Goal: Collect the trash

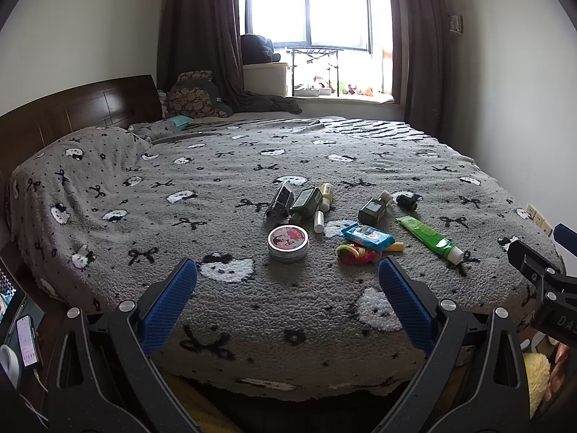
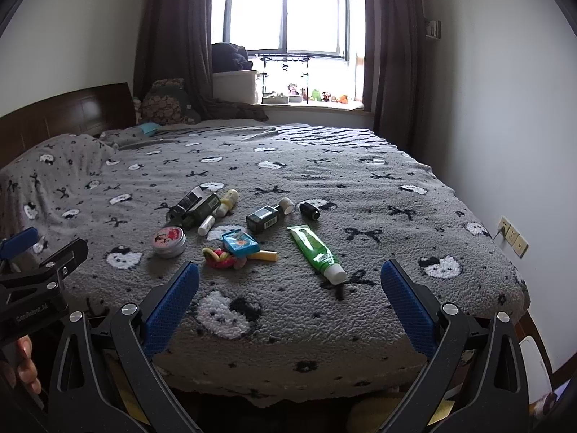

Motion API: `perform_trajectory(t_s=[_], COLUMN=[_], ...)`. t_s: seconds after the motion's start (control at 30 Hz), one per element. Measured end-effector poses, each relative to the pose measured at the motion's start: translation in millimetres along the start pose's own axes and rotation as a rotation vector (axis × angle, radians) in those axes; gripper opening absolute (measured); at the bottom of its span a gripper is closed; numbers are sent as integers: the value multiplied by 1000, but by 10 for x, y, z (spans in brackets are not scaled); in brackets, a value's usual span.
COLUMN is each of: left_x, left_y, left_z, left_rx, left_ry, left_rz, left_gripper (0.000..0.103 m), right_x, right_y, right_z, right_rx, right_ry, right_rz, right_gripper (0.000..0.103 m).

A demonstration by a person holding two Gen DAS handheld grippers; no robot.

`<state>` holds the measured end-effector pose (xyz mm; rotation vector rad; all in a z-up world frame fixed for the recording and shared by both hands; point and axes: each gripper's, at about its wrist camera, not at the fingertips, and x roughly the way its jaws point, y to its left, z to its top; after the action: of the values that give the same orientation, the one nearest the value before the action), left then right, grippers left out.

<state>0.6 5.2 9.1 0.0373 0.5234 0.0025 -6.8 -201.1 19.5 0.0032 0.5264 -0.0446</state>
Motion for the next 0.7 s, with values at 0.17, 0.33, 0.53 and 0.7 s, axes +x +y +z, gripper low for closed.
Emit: perform_trajectory(t_s=[0.17,0.33,0.53,0.7], left_x=[0,-4,-10,-12], left_y=[1,0,1,2], left_z=[1,2,2,0], left_rx=[-1,0,-1,-1], left_ry=[-1,-4,-6,-6], left_rz=[-1,1,1,0], left_gripper=[96,96,96,96], right_x=[-11,-24,-24,-28], right_y=[26,50,59,71], right_z=[-11,-10,-11,-8], right_rx=[-6,-11,-13,-15], right_ry=[0,-3,-3,-6], right_rz=[5,10,13,15], right_gripper=[101,101,101,101])
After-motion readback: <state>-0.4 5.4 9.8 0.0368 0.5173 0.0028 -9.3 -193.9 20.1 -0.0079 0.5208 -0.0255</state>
